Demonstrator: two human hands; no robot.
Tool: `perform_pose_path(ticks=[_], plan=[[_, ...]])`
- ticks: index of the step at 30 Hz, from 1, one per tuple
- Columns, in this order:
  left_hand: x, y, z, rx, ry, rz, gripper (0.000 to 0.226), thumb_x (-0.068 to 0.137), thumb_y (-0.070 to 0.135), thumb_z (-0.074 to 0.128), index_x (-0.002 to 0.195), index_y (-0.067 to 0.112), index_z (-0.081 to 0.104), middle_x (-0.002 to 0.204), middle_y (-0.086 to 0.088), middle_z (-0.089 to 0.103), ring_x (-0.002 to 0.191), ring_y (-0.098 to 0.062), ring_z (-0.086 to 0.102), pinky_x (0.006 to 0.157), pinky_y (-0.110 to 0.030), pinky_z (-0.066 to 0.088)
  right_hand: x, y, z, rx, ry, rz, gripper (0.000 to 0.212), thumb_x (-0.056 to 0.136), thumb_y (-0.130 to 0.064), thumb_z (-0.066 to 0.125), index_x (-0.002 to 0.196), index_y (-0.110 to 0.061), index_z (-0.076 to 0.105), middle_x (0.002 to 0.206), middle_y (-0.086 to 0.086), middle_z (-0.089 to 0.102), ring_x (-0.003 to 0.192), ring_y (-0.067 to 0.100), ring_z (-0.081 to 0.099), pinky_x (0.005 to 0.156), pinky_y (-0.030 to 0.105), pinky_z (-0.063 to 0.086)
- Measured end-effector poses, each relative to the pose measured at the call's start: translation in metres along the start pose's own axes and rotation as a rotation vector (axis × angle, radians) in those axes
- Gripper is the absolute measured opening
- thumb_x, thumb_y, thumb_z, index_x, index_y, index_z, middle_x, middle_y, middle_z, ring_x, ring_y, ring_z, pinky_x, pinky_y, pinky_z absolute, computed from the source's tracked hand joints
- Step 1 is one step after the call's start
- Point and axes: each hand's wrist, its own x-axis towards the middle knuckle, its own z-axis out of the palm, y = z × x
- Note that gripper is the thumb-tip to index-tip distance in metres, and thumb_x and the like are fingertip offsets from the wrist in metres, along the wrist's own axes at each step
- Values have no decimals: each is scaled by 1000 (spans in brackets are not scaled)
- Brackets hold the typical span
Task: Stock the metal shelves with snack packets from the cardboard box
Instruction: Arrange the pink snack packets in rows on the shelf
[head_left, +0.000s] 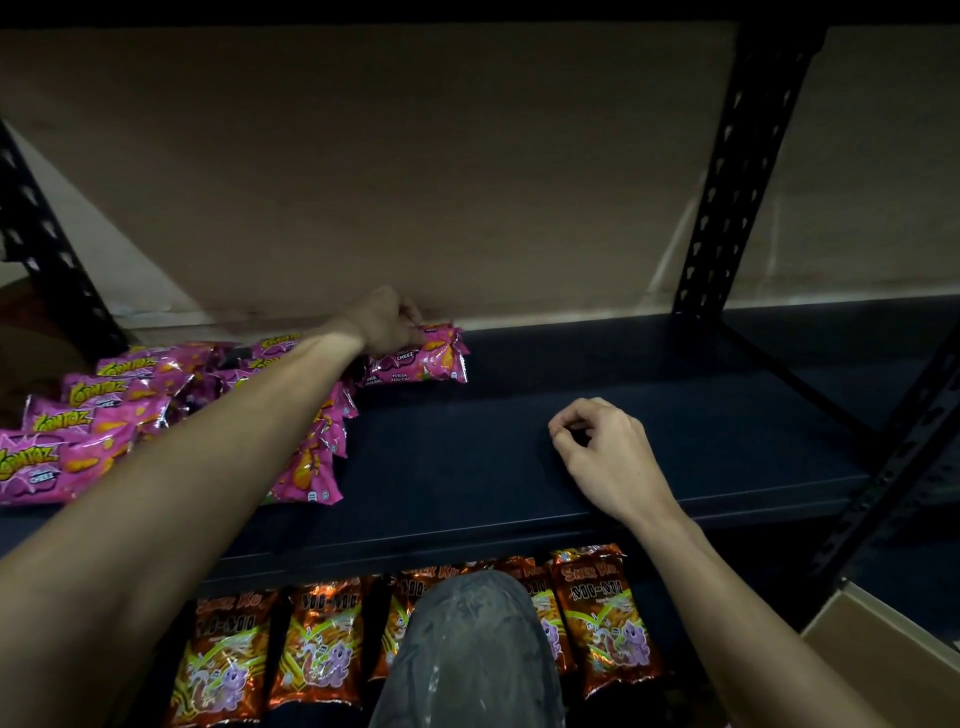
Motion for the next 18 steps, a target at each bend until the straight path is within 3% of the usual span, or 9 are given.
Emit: perform_pose_path(ticks=[3,9,13,16,18], plan=[[-13,7,-2,2,57,26,27,92,26,68,116,14,64,118,-5,63,95,-18,55,81,-23,37,-1,-1,0,22,-7,3,11,93,-17,63,87,-24,69,100,-12,62,95,0,57,75,5,37],[-56,38,1,12,93,131,31,90,36,68,118,22,65,137,-8,53,126,-26,51,99,-24,38,-11,-5,-18,68,-39,24,11,94,-18,64,90,-27,69,100,-10,66,99,3,60,89,19,46],[-103,71,19,-32,94,341,29,89,38,69,114,23,69,121,0,63,100,-17,59,83,-18,36,-40,-2,-38,64,24,40,9,93,-20,65,92,-28,69,101,-10,65,98,3,60,89,22,47],[-135,101,51,-106,-3,494,26,89,39,69,112,27,69,133,7,57,115,-10,56,100,-24,39,-77,8,-61,43,88,87,9,94,-23,65,95,-31,68,103,-14,62,97,0,59,86,17,44],[-153,119,76,-172,-86,551,26,88,38,69,111,27,69,130,12,58,114,-4,56,101,-28,43,-101,16,-75,16,124,107,10,92,-23,65,94,-33,68,101,-13,62,93,1,61,85,19,45]])
